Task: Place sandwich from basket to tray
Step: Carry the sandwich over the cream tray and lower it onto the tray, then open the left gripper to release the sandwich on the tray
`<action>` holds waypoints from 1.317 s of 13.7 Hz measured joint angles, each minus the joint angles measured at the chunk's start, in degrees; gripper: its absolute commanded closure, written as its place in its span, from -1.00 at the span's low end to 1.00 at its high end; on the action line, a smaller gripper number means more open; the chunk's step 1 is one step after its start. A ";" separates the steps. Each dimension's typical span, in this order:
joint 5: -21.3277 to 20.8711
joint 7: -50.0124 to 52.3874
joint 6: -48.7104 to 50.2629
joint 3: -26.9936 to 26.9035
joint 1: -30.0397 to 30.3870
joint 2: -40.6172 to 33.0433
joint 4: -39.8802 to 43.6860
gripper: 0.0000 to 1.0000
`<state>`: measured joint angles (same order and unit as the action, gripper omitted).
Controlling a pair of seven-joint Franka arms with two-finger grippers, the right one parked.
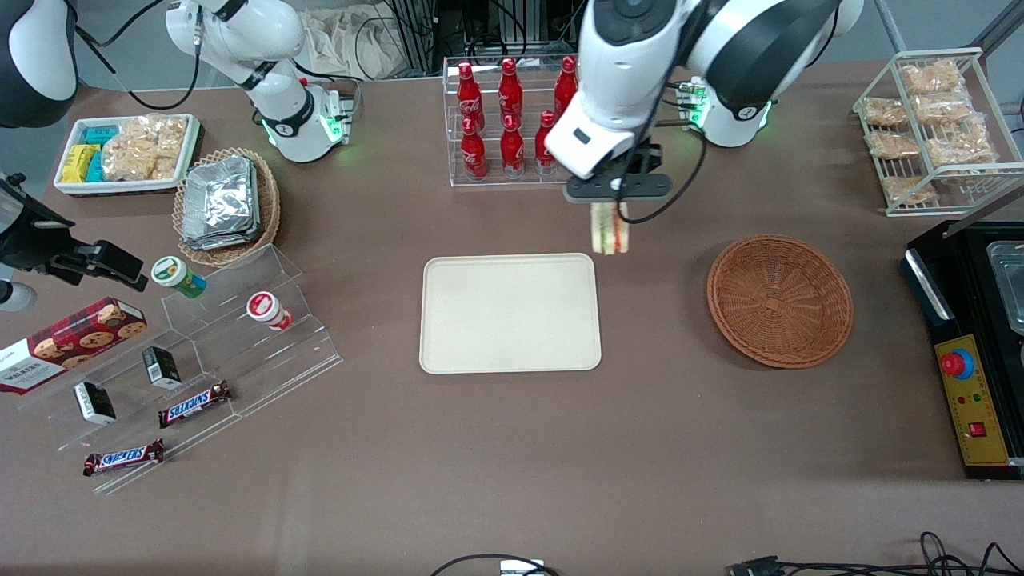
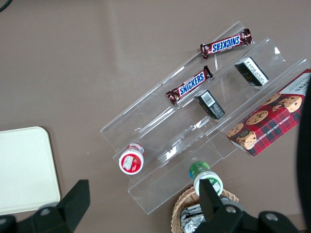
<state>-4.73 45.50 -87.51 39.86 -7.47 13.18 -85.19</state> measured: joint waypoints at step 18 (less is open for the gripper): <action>-19.09 8.77 -36.14 -0.93 -0.39 21.58 -19.76 0.69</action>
<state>-23.83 54.27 -123.64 38.93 -7.86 34.76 -104.95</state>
